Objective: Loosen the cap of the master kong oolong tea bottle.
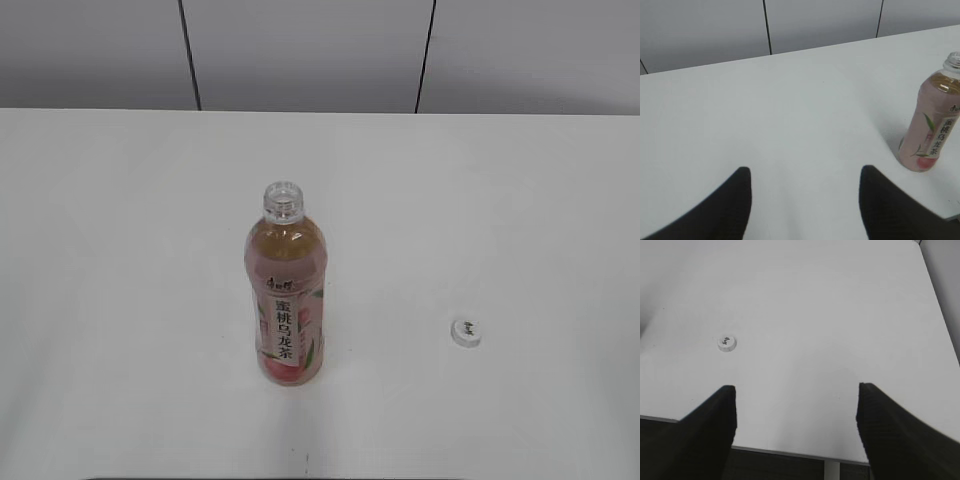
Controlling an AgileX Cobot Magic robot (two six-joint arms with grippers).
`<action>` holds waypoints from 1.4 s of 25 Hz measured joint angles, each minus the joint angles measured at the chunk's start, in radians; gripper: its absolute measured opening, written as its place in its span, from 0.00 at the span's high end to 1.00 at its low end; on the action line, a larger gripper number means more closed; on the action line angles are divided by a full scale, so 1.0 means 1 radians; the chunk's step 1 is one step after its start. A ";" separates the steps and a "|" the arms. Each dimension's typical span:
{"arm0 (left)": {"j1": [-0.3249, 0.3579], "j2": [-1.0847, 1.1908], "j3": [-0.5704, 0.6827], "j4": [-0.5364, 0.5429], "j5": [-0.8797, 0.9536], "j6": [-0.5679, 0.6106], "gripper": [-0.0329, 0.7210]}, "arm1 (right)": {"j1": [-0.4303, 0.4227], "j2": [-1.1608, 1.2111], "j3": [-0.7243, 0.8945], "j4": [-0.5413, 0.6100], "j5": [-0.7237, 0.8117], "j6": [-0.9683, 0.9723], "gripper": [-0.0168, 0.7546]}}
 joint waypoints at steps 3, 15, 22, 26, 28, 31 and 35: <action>0.000 0.000 0.000 0.001 0.000 0.000 0.39 | 0.000 0.000 0.000 0.000 -0.001 0.000 0.25; 0.000 0.000 0.000 0.001 0.000 0.000 0.41 | -0.001 0.000 0.000 0.000 -0.001 0.000 0.25; 0.000 0.000 0.000 0.001 0.000 0.000 0.44 | -0.001 0.000 0.000 0.000 -0.001 0.000 0.25; 0.000 0.000 0.000 0.001 0.000 0.000 0.45 | -0.001 0.000 0.000 0.000 -0.001 0.000 0.25; 0.000 0.000 0.000 0.001 0.000 0.000 0.45 | -0.001 0.000 0.000 0.000 -0.001 0.000 0.25; 0.000 0.000 0.000 0.001 0.000 0.000 0.47 | -0.001 0.000 0.000 0.000 -0.001 0.000 0.25; 0.000 0.000 0.000 0.001 0.000 0.000 0.51 | -0.001 0.000 0.000 0.000 -0.001 0.000 0.25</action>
